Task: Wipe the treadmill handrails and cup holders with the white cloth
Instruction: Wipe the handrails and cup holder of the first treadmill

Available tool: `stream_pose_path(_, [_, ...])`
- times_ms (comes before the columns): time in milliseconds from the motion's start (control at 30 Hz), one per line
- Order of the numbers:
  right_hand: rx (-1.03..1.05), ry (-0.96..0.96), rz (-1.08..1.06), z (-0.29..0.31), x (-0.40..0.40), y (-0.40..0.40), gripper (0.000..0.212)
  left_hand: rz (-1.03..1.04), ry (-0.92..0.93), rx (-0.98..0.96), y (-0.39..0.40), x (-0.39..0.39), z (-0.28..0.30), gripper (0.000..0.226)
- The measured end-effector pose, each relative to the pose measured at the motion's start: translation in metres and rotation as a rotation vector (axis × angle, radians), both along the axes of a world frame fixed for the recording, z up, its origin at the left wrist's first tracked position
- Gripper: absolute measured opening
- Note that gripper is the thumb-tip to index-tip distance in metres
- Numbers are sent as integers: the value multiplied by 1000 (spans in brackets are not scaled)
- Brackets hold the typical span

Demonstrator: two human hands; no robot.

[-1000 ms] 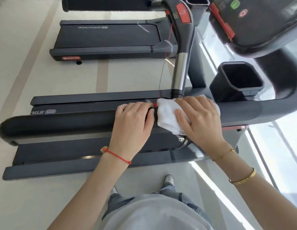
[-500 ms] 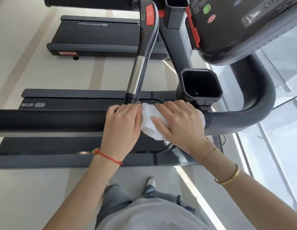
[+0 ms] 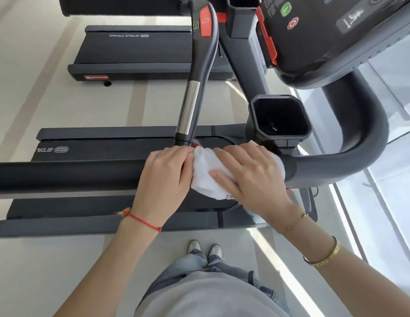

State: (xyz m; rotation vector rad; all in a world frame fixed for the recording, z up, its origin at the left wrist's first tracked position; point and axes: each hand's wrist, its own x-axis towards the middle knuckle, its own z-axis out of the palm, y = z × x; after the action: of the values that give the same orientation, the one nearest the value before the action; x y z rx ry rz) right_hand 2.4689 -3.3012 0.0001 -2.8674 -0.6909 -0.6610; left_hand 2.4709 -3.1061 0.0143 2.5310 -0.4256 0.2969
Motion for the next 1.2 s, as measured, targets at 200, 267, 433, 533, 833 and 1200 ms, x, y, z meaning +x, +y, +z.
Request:
stream_pose_path(200, [-8, 12, -14, -2, -7, -27, 45, -23, -5, 0, 14, 6, 2, 21])
stream_pose_path(267, [-4, 5, -72, 0, -5, -18, 43, -5, 3, 12, 23, 5, 1, 22])
stream_pose_path(433, [-25, 86, -52, 3, 5, 46, 53, 29, -6, 13, 40, 3, -3, 19])
stream_pose_path(533, [-18, 75, -33, 2, 2, 41, 51, 54, -20, 40, 50, 4, -5, 21])
stream_pose_path(833, [-36, 60, -93, 3, 0, 33, 49, 107, -82, 106, 67, -3, -11, 23])
stream_pose_path(1200, [-65, -26, -135, -3, -1, 85, 45, 159, -129, 181, 122, 1, -15, 29])
